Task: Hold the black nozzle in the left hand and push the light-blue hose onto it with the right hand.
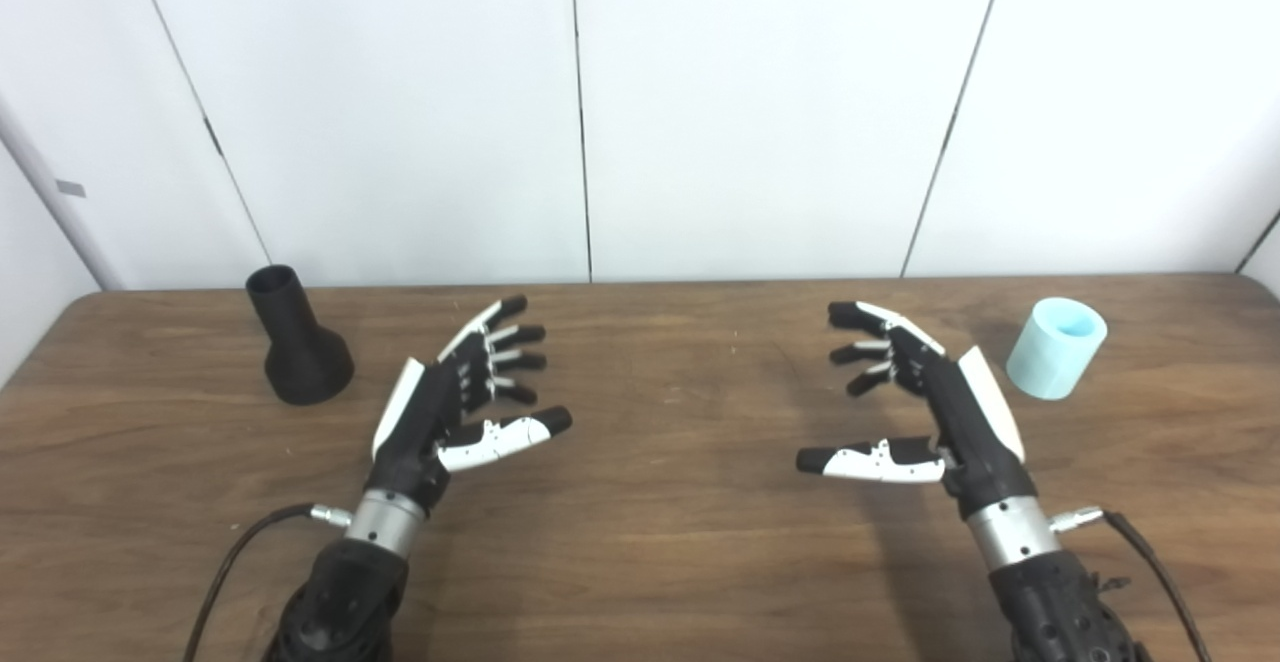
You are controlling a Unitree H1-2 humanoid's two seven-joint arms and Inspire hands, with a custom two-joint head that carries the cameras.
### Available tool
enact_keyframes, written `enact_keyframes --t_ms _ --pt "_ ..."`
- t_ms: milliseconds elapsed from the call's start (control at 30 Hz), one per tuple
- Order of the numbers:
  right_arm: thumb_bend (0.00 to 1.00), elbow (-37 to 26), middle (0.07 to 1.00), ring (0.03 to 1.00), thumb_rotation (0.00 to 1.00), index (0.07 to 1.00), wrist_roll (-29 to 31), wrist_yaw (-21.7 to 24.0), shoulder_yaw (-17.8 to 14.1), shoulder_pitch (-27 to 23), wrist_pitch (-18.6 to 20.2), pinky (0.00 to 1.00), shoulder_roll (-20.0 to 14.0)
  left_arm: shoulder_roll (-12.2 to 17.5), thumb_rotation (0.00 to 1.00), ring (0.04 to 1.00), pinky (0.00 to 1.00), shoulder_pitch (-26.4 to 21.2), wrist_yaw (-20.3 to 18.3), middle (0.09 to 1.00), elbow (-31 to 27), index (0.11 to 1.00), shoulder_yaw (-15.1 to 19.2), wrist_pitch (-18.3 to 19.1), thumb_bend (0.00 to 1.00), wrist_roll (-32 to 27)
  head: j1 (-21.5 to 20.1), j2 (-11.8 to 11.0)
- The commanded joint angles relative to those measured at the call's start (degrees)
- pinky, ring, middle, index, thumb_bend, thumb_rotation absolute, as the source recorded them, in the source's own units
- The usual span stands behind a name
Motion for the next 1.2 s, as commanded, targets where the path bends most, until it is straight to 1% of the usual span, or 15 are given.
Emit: enact_keyframes --t_ms 0,67,133,333,567,600,633,700,767,800,867,967,1000,1067,1167 --pt "0.79 -2.85 0.825 0.714 0.23 0.823 1.73 0.59 -0.45 -1.27 1.43 0.55 -0.01 0.44 0.3 0.766 0.6 -1.83 0.4 0.828 -2.36 0.859 0.29 -0.33 0.78 -0.22 0.14 0.44" --pt "0.82 -3.75 0.848 0.741 0.25 0.834 2.77 1.27 -0.61 -1.16 4.1 0.57 0.21 0.21 0.28 0.765 0.6 -1.95 0.94 0.828 -2.17 0.859 0.41 -0.01 0.78 0.13 0.14 0.44" --pt "0.82 -4.1 0.852 0.747 0.26 0.836 3.08 1.45 -0.6 -1.14 5.0 0.58 0.21 0.17 0.28 0.765 0.6 -1.97 1.09 0.828 -2.14 0.859 0.42 0.08 0.78 0.21 0.14 0.44" --pt "0.84 -3.38 0.854 0.75 0.26 0.837 3.2 1.55 -0.16 -1.27 4.69 0.59 0.21 -0.22 0.27 0.753 0.6 -2.05 1.76 0.822 -2.69 0.853 0.2 1.22 0.77 1.08 0.2 0.69" --pt "0.84 -3.13 0.856 0.752 0.25 0.839 3.54 1.83 -0.24 -1.32 4.84 0.59 -0.33 -0.24 0.27 0.746 0.59 -2.01 1.78 0.817 -3.25 0.85 -0.06 1.89 0.77 1.62 1.63 0.62" --pt "0.84 -3.09 0.856 0.752 0.25 0.839 3.67 1.92 -0.47 -1.11 4.26 0.59 -0.85 -0.72 0.27 0.746 0.59 -1.98 2.18 0.817 -3.01 0.85 -0.4 1.64 0.77 2.18 9.19 -1.4" --pt "0.83 -2.93 0.856 0.753 0.24 0.84 3.83 2.03 -0.75 -0.86 3.52 0.6 -1.44 -1.28 0.27 0.744 0.59 -1.97 2.66 0.815 -2.63 0.849 -0.84 1.3 0.77 2.86 12.18 -2.4" --pt "0.82 -2.36 0.858 0.756 0.22 0.843 4.06 2.23 -1.2 -0.36 1.81 0.6 -2.65 -2.34 0.27 0.741 0.58 -2.0 3.69 0.813 -1.64 0.848 -1.78 0.35 0.78 4.35 15.52 -3.8" --pt "0.81 -1.72 0.861 0.76 0.2 0.848 4.27 2.39 -1.52 0.01 0.66 0.6 -3.66 -3.23 0.25 0.737 0.58 -2.2 4.86 0.806 0.12 0.839 -2.69 -1.22 0.77 5.65 19.9 -6.27" --pt "0.81 -1.98 0.862 0.762 0.21 0.85 4.39 2.53 -1.66 0.17 1.09 0.6 -3.97 -3.61 0.23 0.735 0.58 -2.28 5.41 0.799 0.97 0.831 -3.04 -2.01 0.76 6.24 20.23 -6.49" --pt "0.8 -2.99 0.866 0.766 0.2 0.853 4.95 2.88 -1.99 0.54 2.73 0.61 -4.22 -4.35 0.22 0.733 0.59 -2.34 6.35 0.779 2.43 0.811 -3.59 -3.43 0.76 7.1 22.13 -8.15" --pt "0.79 -3.3 0.867 0.768 0.17 0.854 5.43 3.04 -2.14 0.74 3.22 0.62 -4.28 -4.73 0.22 0.739 0.6 -2.36 6.92 0.768 3.23 0.8 -3.86 -4.29 0.76 7.48 22.25 -8.34" --pt "0.79 -1.65 0.867 0.769 0.17 0.854 6.17 3.13 -2.21 0.5 0.6 0.62 -4.36 -5.03 0.22 0.74 0.6 -2.36 7.4 0.768 3.94 0.8 -3.94 -4.86 0.76 7.84 22.79 -9.58" --pt "0.78 0.48 0.873 0.769 0.15 0.87 7.36 3.37 -2.3 0.19 -3.19 0.61 -4.58 -5.26 0.21 0.765 0.62 -2.4 7.82 0.768 4.91 0.786 -4.07 -5.81 0.76 8.19 22.65 -9.81" --pt "0.79 1.26 0.872 0.765 0.15 0.887 7.86 3.54 -2.39 -0.02 -4.89 0.59 -4.83 -4.89 0.2 0.766 0.59 -2.6 7.59 0.787 5.11 0.782 -4.14 -6.38 0.75 8.02 22.55 -9.67"
